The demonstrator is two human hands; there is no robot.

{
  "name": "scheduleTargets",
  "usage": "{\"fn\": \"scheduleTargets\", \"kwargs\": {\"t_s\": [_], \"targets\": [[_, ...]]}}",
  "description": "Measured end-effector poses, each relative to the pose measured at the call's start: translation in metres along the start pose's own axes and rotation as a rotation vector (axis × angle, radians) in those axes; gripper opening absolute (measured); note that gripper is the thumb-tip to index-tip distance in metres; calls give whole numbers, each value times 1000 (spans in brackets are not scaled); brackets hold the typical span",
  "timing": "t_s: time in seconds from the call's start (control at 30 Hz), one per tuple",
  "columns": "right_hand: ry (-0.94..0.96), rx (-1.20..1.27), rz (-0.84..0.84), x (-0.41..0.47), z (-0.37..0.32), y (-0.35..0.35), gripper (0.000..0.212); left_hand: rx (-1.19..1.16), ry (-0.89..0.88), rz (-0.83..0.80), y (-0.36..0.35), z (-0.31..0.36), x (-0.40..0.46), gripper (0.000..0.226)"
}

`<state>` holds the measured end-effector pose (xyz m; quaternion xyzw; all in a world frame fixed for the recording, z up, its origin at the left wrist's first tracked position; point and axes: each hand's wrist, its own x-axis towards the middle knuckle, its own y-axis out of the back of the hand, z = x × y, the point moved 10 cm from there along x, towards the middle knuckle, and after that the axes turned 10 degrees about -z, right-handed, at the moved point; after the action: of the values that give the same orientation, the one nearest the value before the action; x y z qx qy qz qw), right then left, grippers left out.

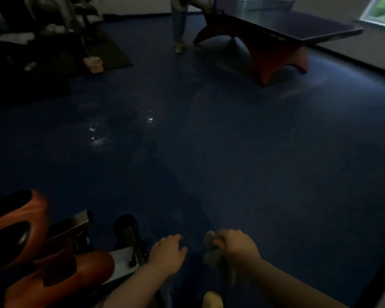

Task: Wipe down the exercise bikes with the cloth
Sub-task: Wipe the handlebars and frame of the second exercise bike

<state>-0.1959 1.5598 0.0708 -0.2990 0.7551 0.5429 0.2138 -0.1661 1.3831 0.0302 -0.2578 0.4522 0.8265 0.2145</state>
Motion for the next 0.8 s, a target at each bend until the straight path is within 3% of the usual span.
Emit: {"fn": "scheduleTargets", "kwargs": {"t_s": [0.17, 0.27, 0.37, 0.8], "targets": [[100, -123, -80, 51, -23, 47, 11, -152, 79, 94, 29, 14, 23, 43], [177, -150, -81, 84, -46, 58, 19, -214, 158, 112, 42, -9, 37, 36], [239, -176, -101, 119, -73, 71, 21, -255, 243, 125, 62, -32, 60, 43], [386, -384, -141, 278, -193, 162, 26, -305, 311, 216, 214, -86, 178, 43]]}}
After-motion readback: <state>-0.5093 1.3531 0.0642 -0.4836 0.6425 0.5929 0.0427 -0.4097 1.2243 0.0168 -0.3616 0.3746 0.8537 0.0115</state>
